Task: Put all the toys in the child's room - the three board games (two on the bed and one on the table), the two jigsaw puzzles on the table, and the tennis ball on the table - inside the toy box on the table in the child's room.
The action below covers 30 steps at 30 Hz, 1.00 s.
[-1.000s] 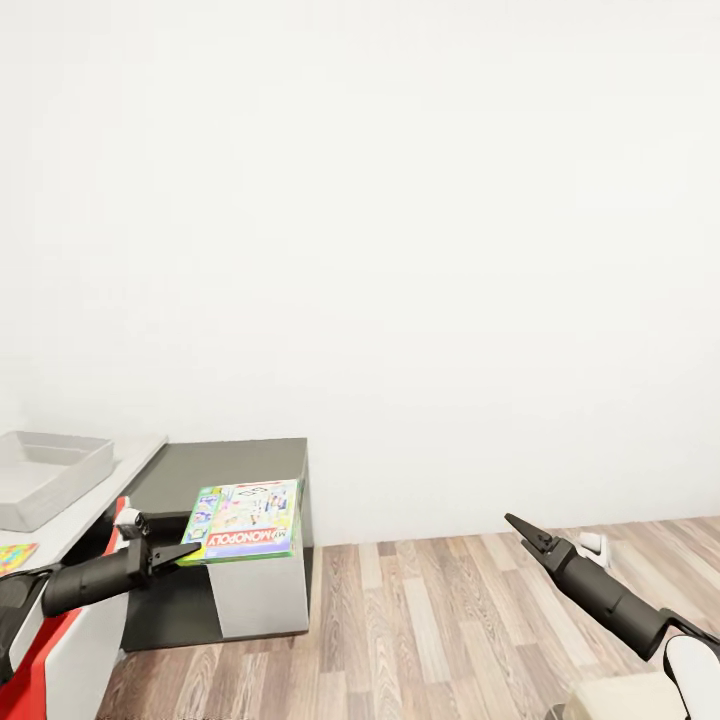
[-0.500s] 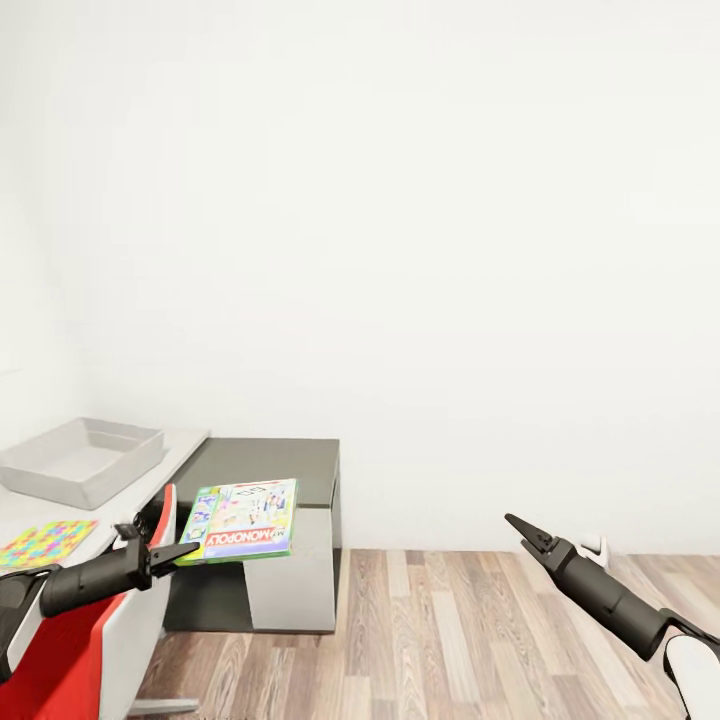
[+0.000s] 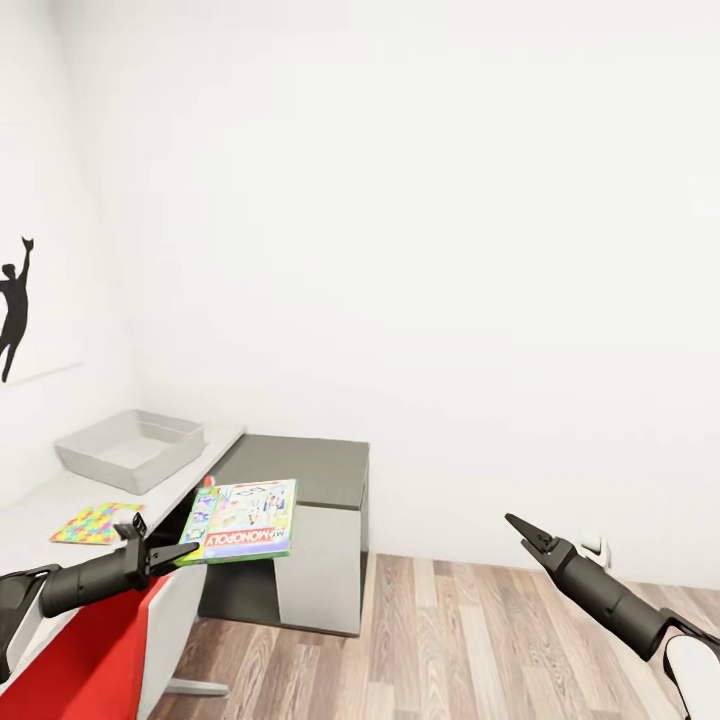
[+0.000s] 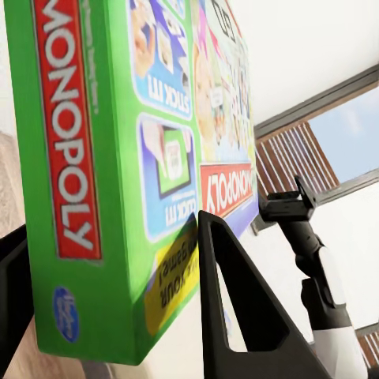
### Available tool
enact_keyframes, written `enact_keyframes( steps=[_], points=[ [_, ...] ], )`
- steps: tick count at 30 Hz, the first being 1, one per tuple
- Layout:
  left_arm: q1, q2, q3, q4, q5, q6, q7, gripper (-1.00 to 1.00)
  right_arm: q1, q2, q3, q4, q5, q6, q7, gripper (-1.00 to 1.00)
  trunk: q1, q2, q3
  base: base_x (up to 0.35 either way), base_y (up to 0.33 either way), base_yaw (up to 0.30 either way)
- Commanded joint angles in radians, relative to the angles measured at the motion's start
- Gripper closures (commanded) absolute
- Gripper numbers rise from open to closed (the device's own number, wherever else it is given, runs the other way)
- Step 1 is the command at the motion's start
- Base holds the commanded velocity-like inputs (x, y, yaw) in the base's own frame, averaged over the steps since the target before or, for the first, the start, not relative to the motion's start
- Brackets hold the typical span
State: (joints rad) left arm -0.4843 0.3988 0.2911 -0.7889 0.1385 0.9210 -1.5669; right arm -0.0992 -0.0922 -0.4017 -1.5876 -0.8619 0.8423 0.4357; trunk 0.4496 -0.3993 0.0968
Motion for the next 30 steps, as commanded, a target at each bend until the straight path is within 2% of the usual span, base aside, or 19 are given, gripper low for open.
enact_keyframes(
  steps=[1, 9, 17, 30],
  points=[
    [0.0, 0.0, 0.0, 0.0, 0.0, 0.009, -0.004, 1.0, 0.0, 0.0, -0.002, 0.0, 0.001, 0.006, 0.004, -1.0, 0.0, -0.001, 0.0, 0.04, 0.0, 0.092],
    [0.0, 0.0, 0.0, 0.0, 0.0, 0.006, -0.004, 1.0, 0.0, 0.0, -0.002, 0.0, 0.001, 0.006, 0.005, -1.0, 0.0, -0.001, 0.0, 0.197, 0.0, 0.021],
    [0.0, 0.0, 0.0, 0.0, 0.0, 0.006, -0.004, 1.0, 0.0, 0.001, -0.001, 0.0, 0.002, 0.005, 0.003, -1.0, 0.0, -0.001, 0.0, 0.089, 0.039, 0.032],
    [0.0, 0.0, -0.001, 0.0, 0.0, 0.005, -0.004, 1.0, 0.0, 0.002, 0.0, 0.0, 0.001, 0.006, 0.005, -1.0, 0.0, -0.001, 0.0, 0.263, 0.159, 0.258]
  ],
)
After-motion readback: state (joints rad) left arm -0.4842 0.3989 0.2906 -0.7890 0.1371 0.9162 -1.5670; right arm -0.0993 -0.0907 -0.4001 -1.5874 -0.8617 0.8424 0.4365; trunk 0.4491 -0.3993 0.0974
